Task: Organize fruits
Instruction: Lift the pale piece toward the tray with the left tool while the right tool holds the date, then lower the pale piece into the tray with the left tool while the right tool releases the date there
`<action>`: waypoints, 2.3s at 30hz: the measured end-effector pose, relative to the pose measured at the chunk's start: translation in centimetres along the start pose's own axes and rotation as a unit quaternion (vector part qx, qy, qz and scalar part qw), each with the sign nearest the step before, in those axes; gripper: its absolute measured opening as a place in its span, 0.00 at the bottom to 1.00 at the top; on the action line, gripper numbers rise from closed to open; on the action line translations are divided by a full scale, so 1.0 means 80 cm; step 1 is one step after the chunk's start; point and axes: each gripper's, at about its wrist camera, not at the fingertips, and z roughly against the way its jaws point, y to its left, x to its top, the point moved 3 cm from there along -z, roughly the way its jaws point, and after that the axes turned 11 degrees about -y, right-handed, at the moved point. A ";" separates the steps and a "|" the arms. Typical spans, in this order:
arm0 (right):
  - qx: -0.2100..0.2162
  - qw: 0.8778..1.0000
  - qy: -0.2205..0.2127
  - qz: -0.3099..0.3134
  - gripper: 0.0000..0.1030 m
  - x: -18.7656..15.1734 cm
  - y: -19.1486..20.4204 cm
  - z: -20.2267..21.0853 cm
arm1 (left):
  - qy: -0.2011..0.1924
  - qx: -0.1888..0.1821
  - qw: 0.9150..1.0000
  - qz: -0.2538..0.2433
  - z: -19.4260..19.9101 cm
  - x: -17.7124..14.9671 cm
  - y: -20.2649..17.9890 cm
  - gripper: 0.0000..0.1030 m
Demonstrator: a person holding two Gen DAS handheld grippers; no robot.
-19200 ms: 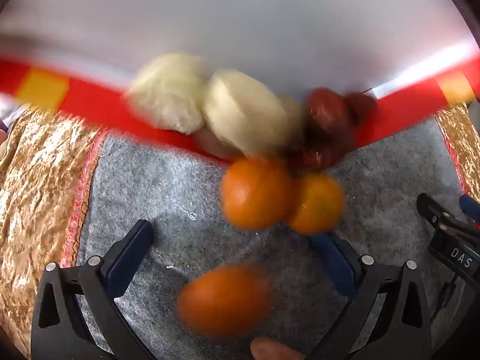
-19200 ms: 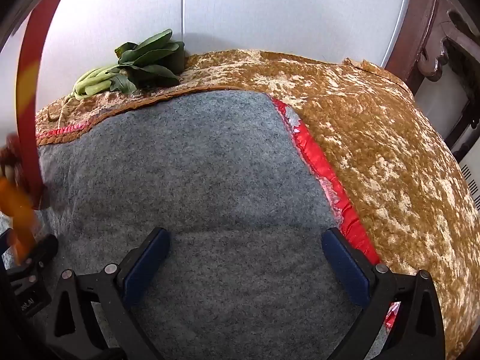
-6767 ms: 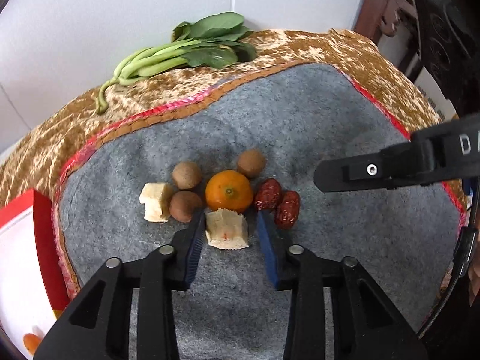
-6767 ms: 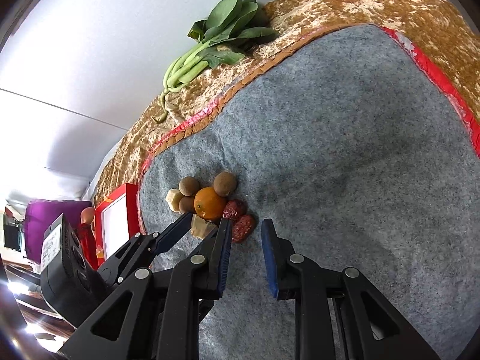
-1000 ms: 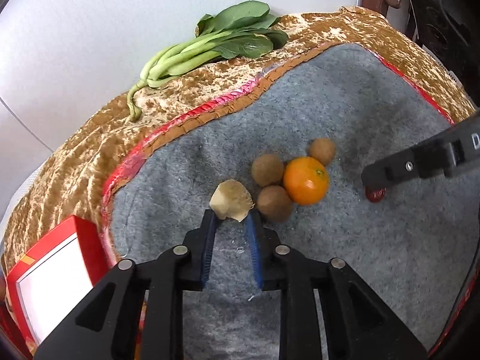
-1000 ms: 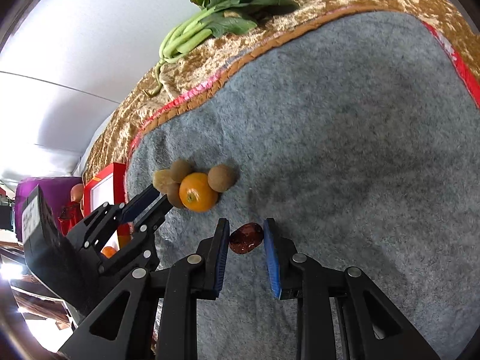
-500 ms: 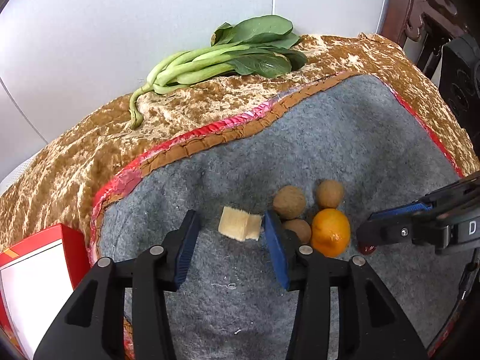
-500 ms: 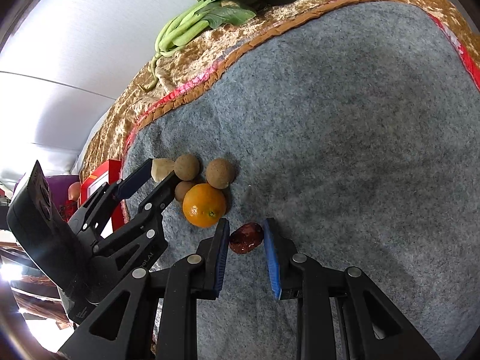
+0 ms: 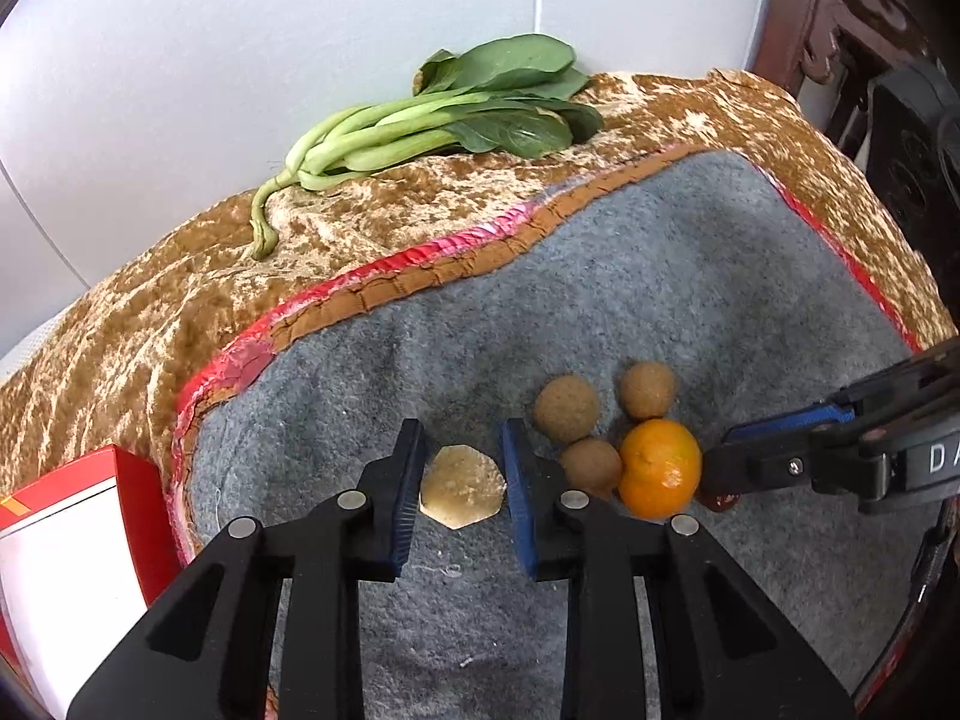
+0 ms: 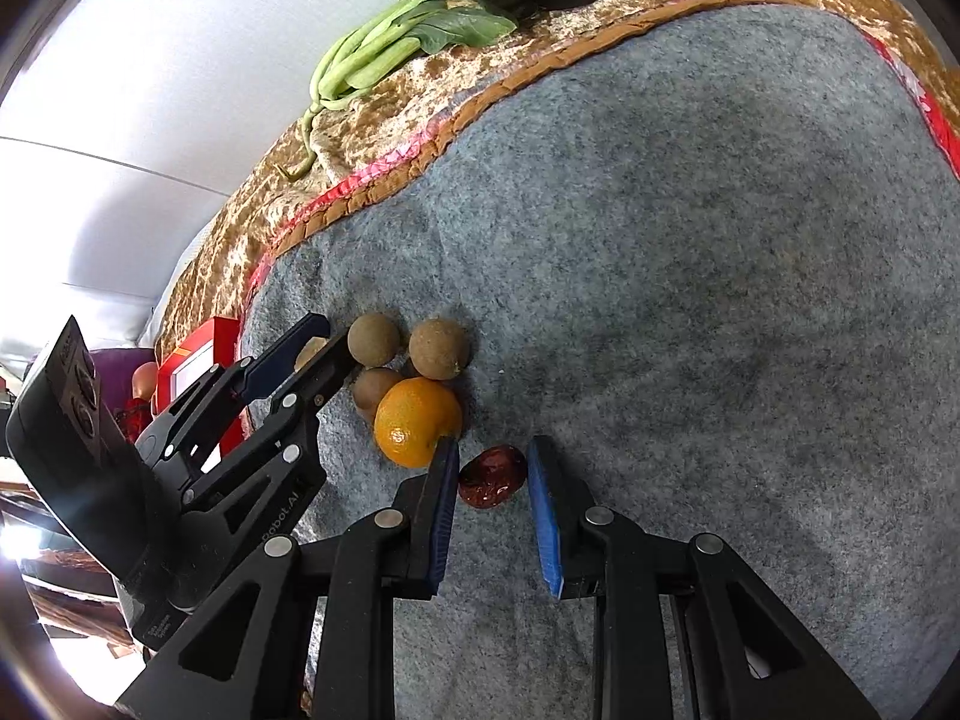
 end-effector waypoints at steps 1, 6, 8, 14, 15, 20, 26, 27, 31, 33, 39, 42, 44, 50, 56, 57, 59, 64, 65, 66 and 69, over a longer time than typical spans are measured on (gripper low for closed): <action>0.002 1.000 0.001 0.000 0.23 0.000 0.001 0.000 | 0.000 0.000 1.000 -0.002 0.002 -0.001 -0.002 0.23; 0.014 1.000 -0.002 0.000 0.23 0.002 0.008 0.007 | -0.002 -0.006 1.000 -0.002 0.020 -0.005 -0.006 0.23; 0.023 1.000 -0.005 0.001 0.23 0.003 0.011 0.013 | -0.007 -0.005 1.000 -0.005 0.032 -0.006 -0.007 0.23; 0.051 0.999 -0.010 0.015 0.23 -0.002 0.038 0.021 | -0.022 0.029 0.999 -0.007 0.084 -0.017 -0.006 0.23; 0.053 0.998 -0.009 0.020 0.23 -0.005 0.044 0.019 | -0.026 0.036 0.999 -0.006 0.094 -0.020 -0.004 0.23; 0.073 0.996 0.004 0.047 0.23 -0.023 0.081 0.010 | -0.040 0.074 0.996 0.028 0.141 -0.041 0.022 0.23; 0.090 0.994 0.008 0.068 0.23 -0.042 0.112 0.003 | -0.033 0.119 0.989 0.079 0.182 -0.082 0.053 0.23; 0.093 0.993 0.006 0.072 0.23 -0.045 0.117 0.003 | -0.035 0.125 0.988 0.083 0.188 -0.087 0.055 0.23; 0.105 0.989 0.002 0.102 0.23 -0.061 0.136 0.004 | -0.048 0.148 0.982 0.103 0.213 -0.106 0.064 0.23; 0.115 0.987 0.002 0.111 0.23 -0.069 0.148 0.001 | -0.054 0.160 0.979 0.113 0.223 -0.112 0.070 0.23; 0.145 0.979 -0.008 0.143 0.23 -0.094 0.192 -0.010 | -0.077 0.210 0.967 0.122 0.247 -0.119 0.086 0.23; 0.157 0.975 -0.010 0.160 0.23 -0.106 0.209 -0.015 | -0.076 0.225 0.963 0.130 0.251 -0.123 0.096 0.23; 0.166 0.971 -0.013 0.170 0.23 -0.113 0.218 -0.016 | -0.077 0.234 0.960 0.133 0.254 -0.125 0.102 0.23; 0.189 0.962 -0.025 0.194 0.23 -0.129 0.237 -0.012 | -0.077 0.252 0.956 0.128 0.257 -0.127 0.105 0.23; 0.195 0.958 -0.024 0.207 0.23 -0.140 0.245 -0.013 | -0.073 0.260 0.955 0.124 0.255 -0.128 0.104 0.23; 0.194 0.959 -0.023 0.206 0.23 -0.141 0.244 -0.014 | -0.072 0.261 0.955 0.125 0.254 -0.128 0.103 0.23; 0.194 0.959 -0.022 0.207 0.23 -0.140 0.244 -0.015 | -0.072 0.261 0.955 0.124 0.253 -0.128 0.102 0.23; 0.195 0.959 -0.028 0.203 0.23 -0.137 0.243 -0.011 | -0.071 0.266 0.952 0.131 0.255 -0.128 0.107 0.23; 0.196 0.959 -0.028 0.203 0.23 -0.137 0.243 -0.011 | -0.071 0.269 0.951 0.136 0.256 -0.129 0.111 0.23; 0.198 0.959 -0.028 0.202 0.23 -0.137 0.243 -0.011 | -0.071 0.273 0.949 0.142 0.258 -0.130 0.116 0.23; 0.202 0.956 -0.028 0.209 0.23 -0.142 0.247 -0.011 | -0.062 0.289 0.940 0.169 0.263 -0.140 0.135 0.23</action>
